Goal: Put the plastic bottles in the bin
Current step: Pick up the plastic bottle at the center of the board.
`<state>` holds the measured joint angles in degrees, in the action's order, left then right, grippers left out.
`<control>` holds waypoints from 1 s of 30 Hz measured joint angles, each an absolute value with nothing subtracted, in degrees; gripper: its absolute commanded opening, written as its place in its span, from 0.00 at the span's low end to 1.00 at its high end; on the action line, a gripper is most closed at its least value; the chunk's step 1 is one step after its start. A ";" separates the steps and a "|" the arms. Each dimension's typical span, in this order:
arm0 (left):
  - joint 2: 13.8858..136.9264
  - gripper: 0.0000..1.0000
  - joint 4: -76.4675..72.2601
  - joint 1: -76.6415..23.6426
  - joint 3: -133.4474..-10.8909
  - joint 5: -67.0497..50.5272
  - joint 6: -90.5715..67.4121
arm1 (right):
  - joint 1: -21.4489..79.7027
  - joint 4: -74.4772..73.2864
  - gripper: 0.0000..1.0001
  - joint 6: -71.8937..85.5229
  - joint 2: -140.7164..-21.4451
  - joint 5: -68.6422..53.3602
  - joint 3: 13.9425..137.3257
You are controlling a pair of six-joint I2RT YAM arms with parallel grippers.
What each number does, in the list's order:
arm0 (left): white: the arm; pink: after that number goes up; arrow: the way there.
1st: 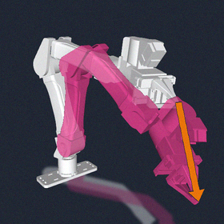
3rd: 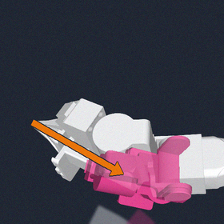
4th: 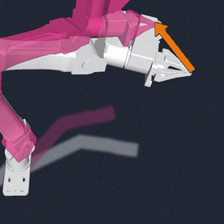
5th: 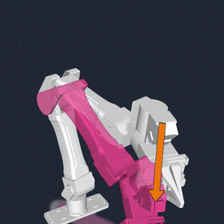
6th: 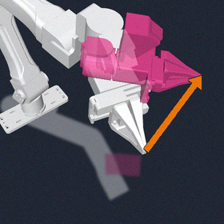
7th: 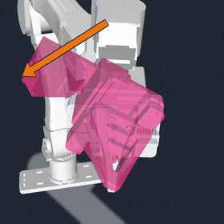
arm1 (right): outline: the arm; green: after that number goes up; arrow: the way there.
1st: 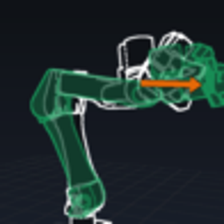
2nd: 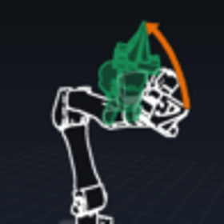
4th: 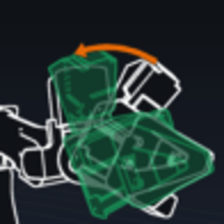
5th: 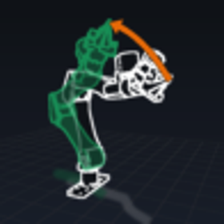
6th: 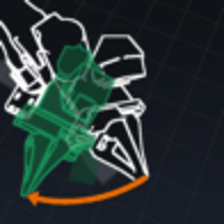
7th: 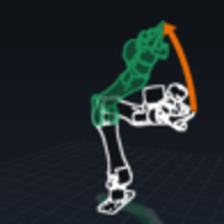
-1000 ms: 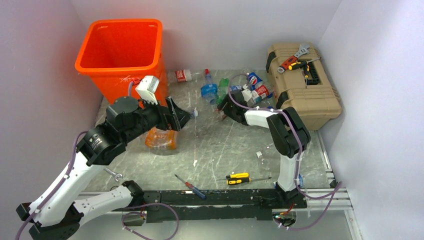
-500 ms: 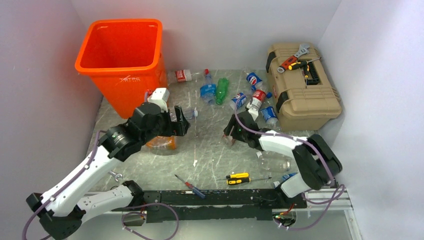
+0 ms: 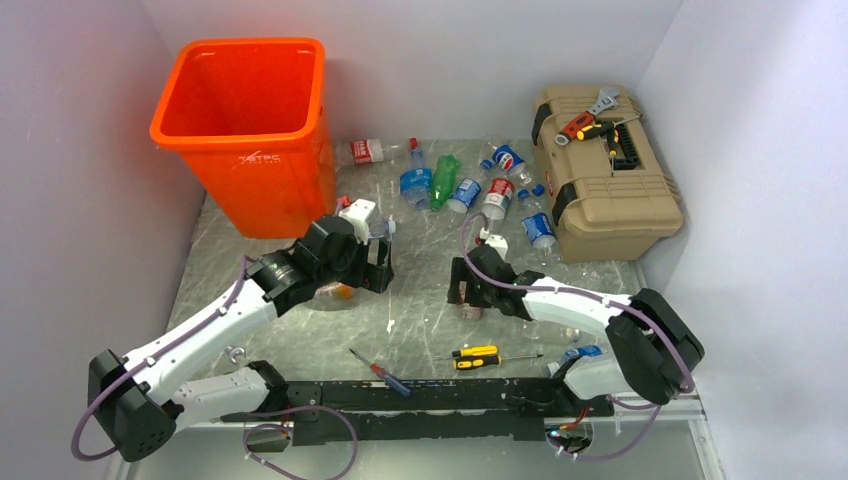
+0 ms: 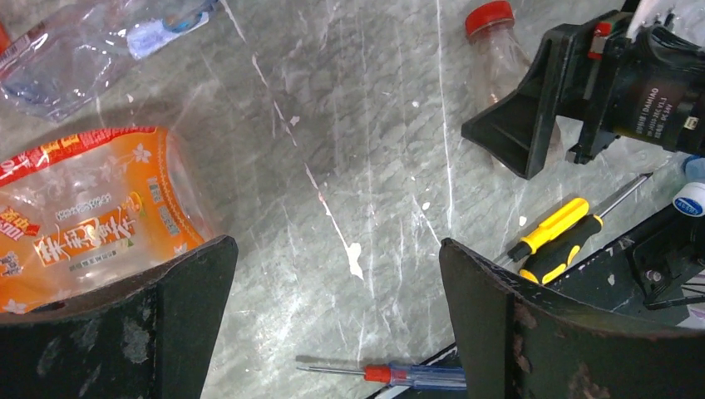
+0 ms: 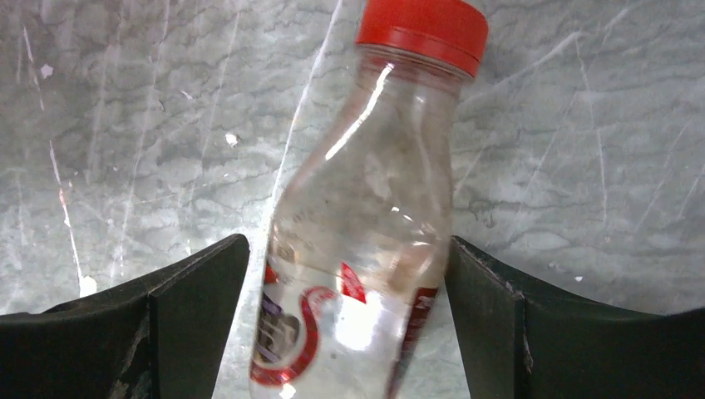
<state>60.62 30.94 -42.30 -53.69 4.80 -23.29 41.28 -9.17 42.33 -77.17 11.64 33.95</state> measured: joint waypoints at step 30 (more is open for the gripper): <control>35.77 0.98 4.21 -42.02 -37.78 -9.67 -24.36 | 75.75 15.55 0.21 16.40 -38.46 25.82 20.99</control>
<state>35.77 4.21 -42.02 -37.78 -9.67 -24.36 75.75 15.55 16.40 -38.46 25.82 20.99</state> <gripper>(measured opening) 0.989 0.619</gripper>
